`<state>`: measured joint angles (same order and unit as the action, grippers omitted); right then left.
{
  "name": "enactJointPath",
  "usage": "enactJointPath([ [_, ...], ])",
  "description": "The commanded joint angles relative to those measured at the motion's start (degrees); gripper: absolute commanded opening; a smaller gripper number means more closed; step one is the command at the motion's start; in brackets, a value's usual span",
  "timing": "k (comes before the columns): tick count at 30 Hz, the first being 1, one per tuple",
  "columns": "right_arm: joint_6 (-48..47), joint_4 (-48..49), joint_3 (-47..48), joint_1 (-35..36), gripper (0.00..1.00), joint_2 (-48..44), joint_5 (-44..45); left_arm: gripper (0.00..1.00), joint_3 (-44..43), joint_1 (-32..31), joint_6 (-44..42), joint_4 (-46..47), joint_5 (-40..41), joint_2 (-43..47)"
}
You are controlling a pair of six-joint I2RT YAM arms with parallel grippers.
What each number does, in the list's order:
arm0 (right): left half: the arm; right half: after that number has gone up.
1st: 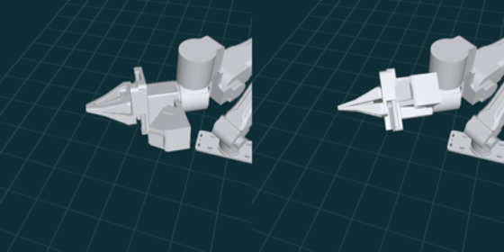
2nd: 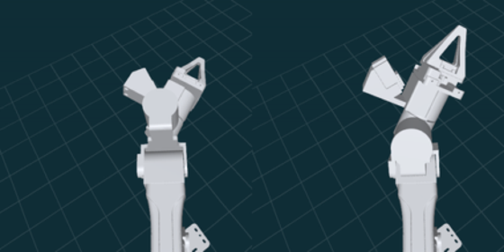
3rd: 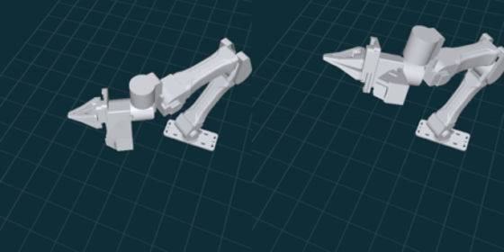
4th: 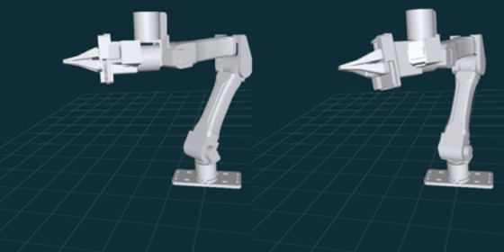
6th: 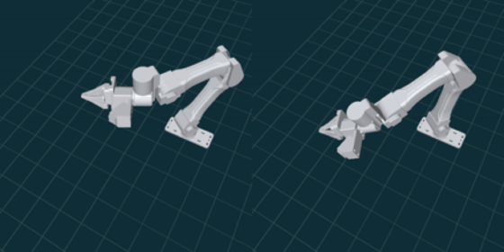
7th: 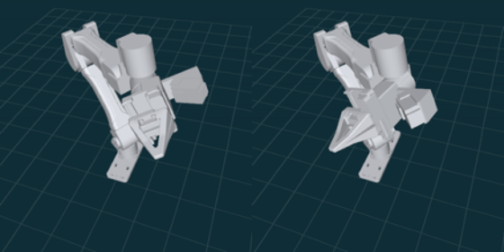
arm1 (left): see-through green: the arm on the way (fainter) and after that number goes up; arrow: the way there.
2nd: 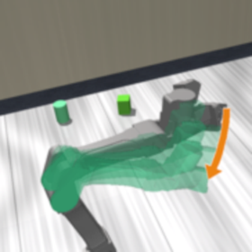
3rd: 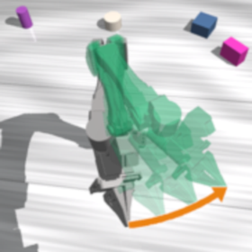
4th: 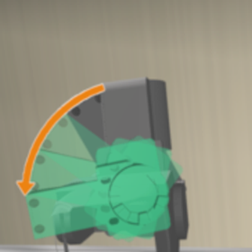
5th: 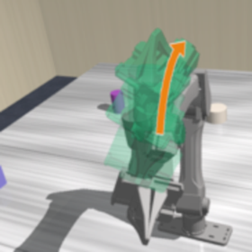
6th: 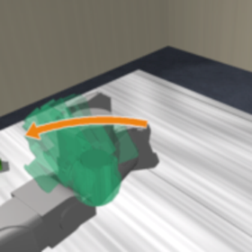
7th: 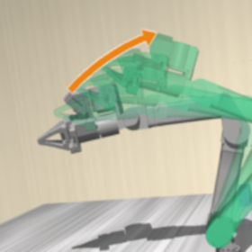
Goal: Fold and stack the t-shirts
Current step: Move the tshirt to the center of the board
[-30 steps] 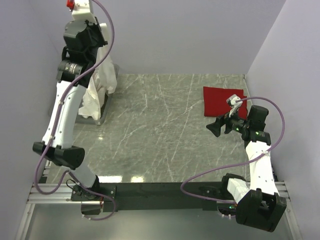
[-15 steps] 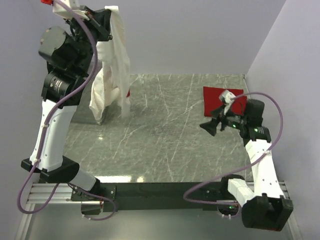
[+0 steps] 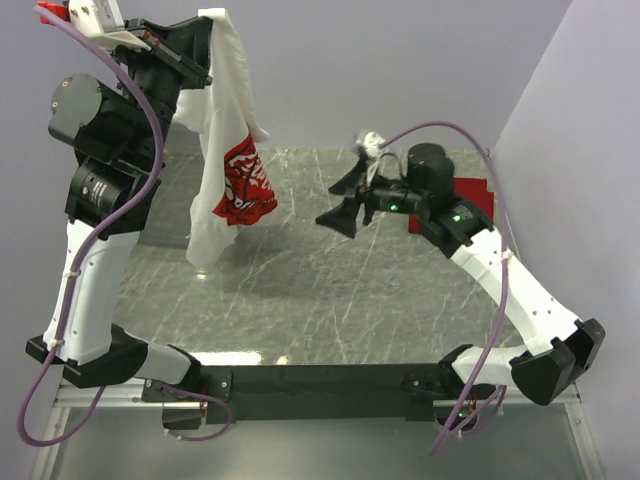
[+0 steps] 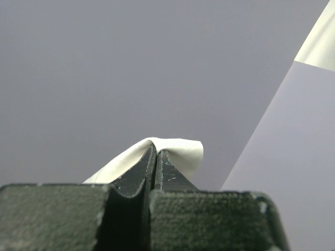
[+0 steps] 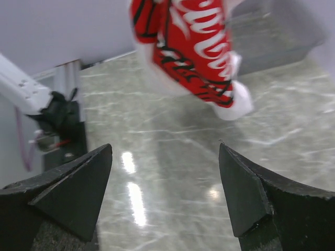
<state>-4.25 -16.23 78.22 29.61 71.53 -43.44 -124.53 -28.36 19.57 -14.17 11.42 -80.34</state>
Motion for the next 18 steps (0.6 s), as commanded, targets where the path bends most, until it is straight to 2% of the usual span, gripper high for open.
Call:
enactJointPath([
  [1, 5.56, 3.66, -1.13, 5.8, 0.88, -0.51, 4.67, 0.0, 0.43, -0.64, 2.4, 4.33, -0.52, 0.88],
  [3, 6.88, 4.89, -2.54, 9.85, 0.88, 0.36, 6.78, 0.0, 0.43, -0.91, 3.01, 4.24, -0.78, 0.71],
  [7, 8.11, 5.24, -1.23, 17.22, 0.88, 3.7, 16.87, 0.0, 1.39, -1.44, 3.46, 4.24, 0.27, 1.23],
  [10, 9.26, 4.89, 2.28, 23.82, 0.88, 7.56, 29.43, 0.0, 3.15, -1.7, 3.89, 4.51, 1.23, 2.11],
  [18, 10.93, 4.98, 10.28, 30.33, 0.88, 16.18, 45.25, 0.0, 4.03, -1.96, 5.12, 4.33, 1.68, 2.46],
])
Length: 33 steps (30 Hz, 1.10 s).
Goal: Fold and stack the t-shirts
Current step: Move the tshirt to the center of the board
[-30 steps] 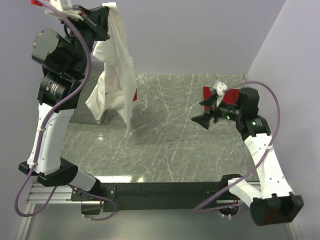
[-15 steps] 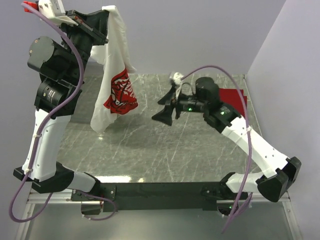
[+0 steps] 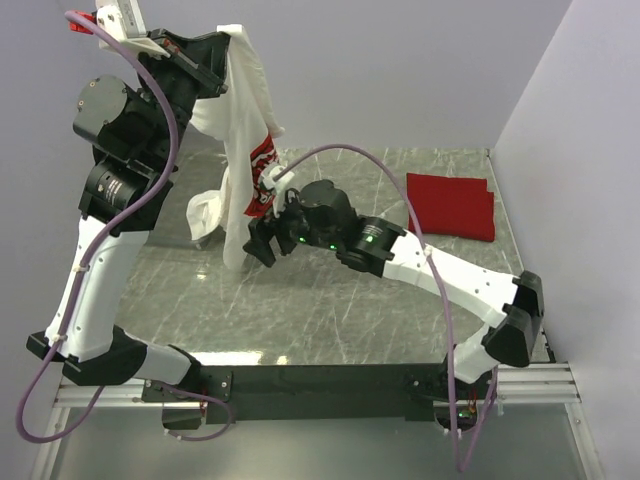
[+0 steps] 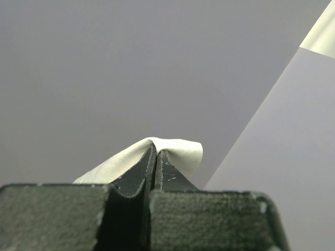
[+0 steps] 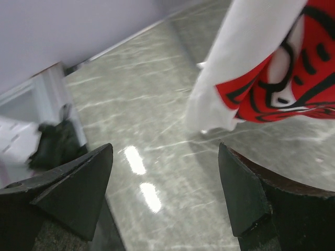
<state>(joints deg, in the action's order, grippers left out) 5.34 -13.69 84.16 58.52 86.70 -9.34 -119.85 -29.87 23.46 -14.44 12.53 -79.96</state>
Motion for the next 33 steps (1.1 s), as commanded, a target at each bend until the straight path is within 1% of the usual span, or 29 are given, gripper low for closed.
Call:
enactJointPath([
  [1, 1.34, 2.62, 4.87, 2.2, 0.88, 1.8, 13.97, 0.0, -0.73, -0.54, 1.58, 4.51, 0.65, 2.01],
  [3, 1.42, 2.62, 7.06, 2.47, 0.88, 4.52, 19.85, 0.0, -0.82, -0.45, 1.76, 4.5, 0.56, 2.09],
  [7, 1.25, 2.97, 9.61, 2.47, 0.87, 7.52, 25.07, 0.0, -0.12, -0.63, 2.11, 4.5, 0.91, 3.05],
  [10, 1.86, 2.27, 11.98, 2.56, 0.84, 9.36, 23.32, 0.0, 0.76, -0.54, 2.11, 4.42, 1.18, 3.58],
  [13, 2.39, 0.95, 15.32, 2.83, 0.73, 12.26, 21.65, 0.0, 1.02, -0.54, 1.85, 4.07, 1.7, 4.11],
  [14, 2.48, -0.18, 17.33, 2.91, 0.65, 13.84, 20.17, 0.0, 1.29, -0.54, 1.85, 3.8, 1.88, 4.29],
  [15, 2.48, -0.8, 18.22, 2.91, 0.62, 14.2, 19.2, 0.0, 1.46, -0.54, 1.76, 3.71, 2.14, 4.38],
  [17, 2.92, -1.6, 19.98, 2.91, 0.5, 14.99, 16.04, 0.0, 2.16, -0.54, 1.59, 3.45, 2.41, 5.08],
  [18, 2.83, -1.86, 20.51, 2.91, 0.46, 15.17, 15.59, 0.0, 2.43, -0.54, 1.5, 3.45, 2.67, 5.34],
  [19, 2.48, -2.12, 21.3, 3.0, 0.33, 15.26, 15.24, 0.0, 2.69, -0.54, 1.41, 3.45, 2.93, 5.87],
  [21, 1.95, -2.57, 21.48, 2.91, 0.2, 15.08, 15.06, 0.0, 3.48, -0.63, 1.24, 3.36, 3.2, 6.22],
  [22, 0.65, -2.57, 20.61, 3.0, 0.09, 14.82, 15.14, 0.0, 3.75, -0.54, 1.06, 3.45, 3.55, 6.75],
  [23, -0.41, -2.31, 20.0, 2.91, 0.02, 13.86, 15.06, 0.0, 4.27, -0.63, 0.88, 3.45, 3.64, 7.01],
  [24, -1.9, -2.48, 19.21, 3.0, 0.0, 13.24, 13.93, 0.0, 4.45, -0.54, 0.36, 3.45, 3.9, 7.36],
  [25, -6.61, -3.52, 17.63, 3.0, 0.0, 12.37, 12.61, 0.0, 4.71, -0.63, 0.09, 3.45, 4.34, 7.63],
  [26, -9.19, -4.4, 16.57, 3.0, 0.0, 10.01, 11.73, 0.0, 5.06, -0.54, -0.17, 3.36, 4.6, 7.8],
  [27, -15.91, -5.46, 13.69, 2.57, 0.0, 8.33, 7.71, 0.0, 5.24, -0.54, -1.04, 3.1, 4.86, 8.33],
  [28, -19.98, -8.25, 12.27, 1.95, 0.0, 3.96, 4.63, 0.0, 5.68, -0.54, -1.49, 3.1, 5.48, 8.68],
  [30, -25.45, -11.08, 9.54, -0.32, 0.0, -0.98, -1.52, 0.0, 6.21, -0.54, -2.54, 3.19, 6.1, 9.73],
  [31, -28.43, -14.66, 9.01, -5.56, 0.0, -3.18, -10.52, 0.0, 6.38, -0.54, -2.72, 3.45, 6.1, 10.0],
  [32, -28.89, -16.09, 9.27, -8.57, 0.0, -6.94, -15.04, 0.0, 6.39, -0.54, -2.9, 3.62, 5.58, 10.18],
  [33, -29.07, -17.15, 10.57, -12.52, 0.0, -8.63, -19.18, 0.0, 6.21, -0.54, -2.72, 3.8, 5.4, 10.18],
])
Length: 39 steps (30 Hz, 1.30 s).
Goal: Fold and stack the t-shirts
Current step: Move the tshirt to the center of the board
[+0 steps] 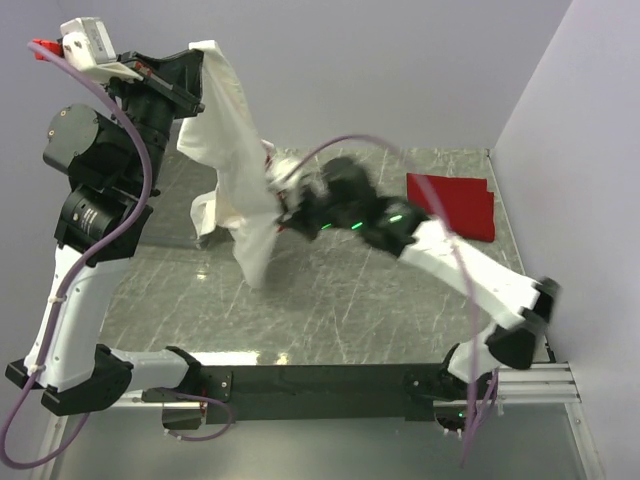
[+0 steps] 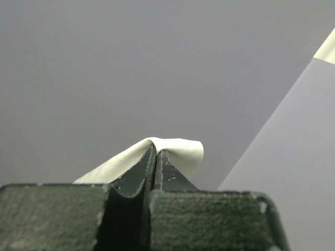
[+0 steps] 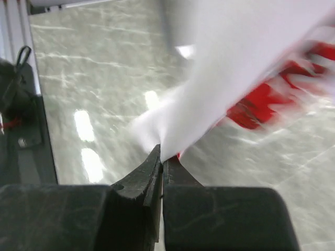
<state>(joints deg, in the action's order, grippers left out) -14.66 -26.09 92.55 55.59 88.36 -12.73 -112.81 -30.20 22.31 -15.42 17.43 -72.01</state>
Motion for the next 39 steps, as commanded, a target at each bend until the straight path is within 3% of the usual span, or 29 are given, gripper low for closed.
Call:
enactJointPath([
  [1, -9.08, -6.5, 3.15, -16.06, 0.0, -12.92, -21.58, 0.0, -1.44, -0.3, -1.3, 5.39, -0.28, 2.22],
  [6, -9.69, -9.77, 8.16, -29.3, 0.0, -19.18, -24.8, 0.0, -3.64, -0.3, 1.94, 9.17, -10.12, 0.64],
  [11, -10.48, -11.27, 10.1, -38.26, 0.0, -23.31, -21.47, 0.0, -2.77, -0.21, 4.5, 13.3, -13.39, 0.55],
  [17, -16.1, -15.31, 6.51, -40.92, 0.0, -26.3, -21.02, 0.0, 2.15, -0.22, 6.26, 13.93, -15.14, 3.18],
  [29, -20.59, -15.4, -16.96, -42.06, 0.0, -34.74, -20.49, 0.0, 38.26, -0.3, 10.92, 13.67, -14.01, 21.54],
  [35, -19.62, -11.89, -23.2, -42.32, 0.0, -30.97, -19.08, 0.0, 50.49, -0.3, 12.85, 9.89, -8.39, 27.0],
  [39, -17.96, -10.91, -24.44, -42.23, 0.0, -23.87, -22.77, 0.0, 57.52, -0.21, 16.62, 7.69, -5.66, 29.55],
])
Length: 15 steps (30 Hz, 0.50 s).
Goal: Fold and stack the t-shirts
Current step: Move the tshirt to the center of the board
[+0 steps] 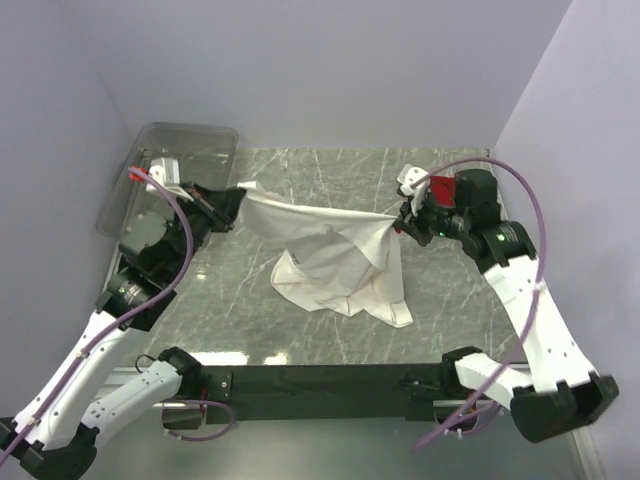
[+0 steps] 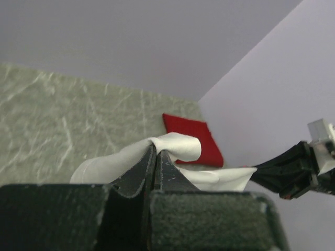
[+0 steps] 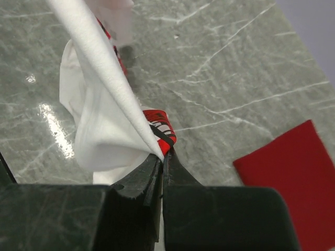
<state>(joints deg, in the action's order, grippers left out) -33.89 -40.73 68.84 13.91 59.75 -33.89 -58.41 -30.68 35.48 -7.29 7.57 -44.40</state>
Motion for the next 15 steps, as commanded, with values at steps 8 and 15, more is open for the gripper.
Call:
enactJointPath([
  [8, 4.61, 2.5, 5.25, 1.2, 0.06, 22.94, -4.35, 0.0, 17.45, 0.27, 10.91, -4.48, 10.79, 10.64],
  [15, 13.84, 9.25, 8.86, 5.25, 0.67, 31.84, 13.3, 0.0, 23.16, 0.27, 13.47, -9.41, 13.78, 15.92],
])
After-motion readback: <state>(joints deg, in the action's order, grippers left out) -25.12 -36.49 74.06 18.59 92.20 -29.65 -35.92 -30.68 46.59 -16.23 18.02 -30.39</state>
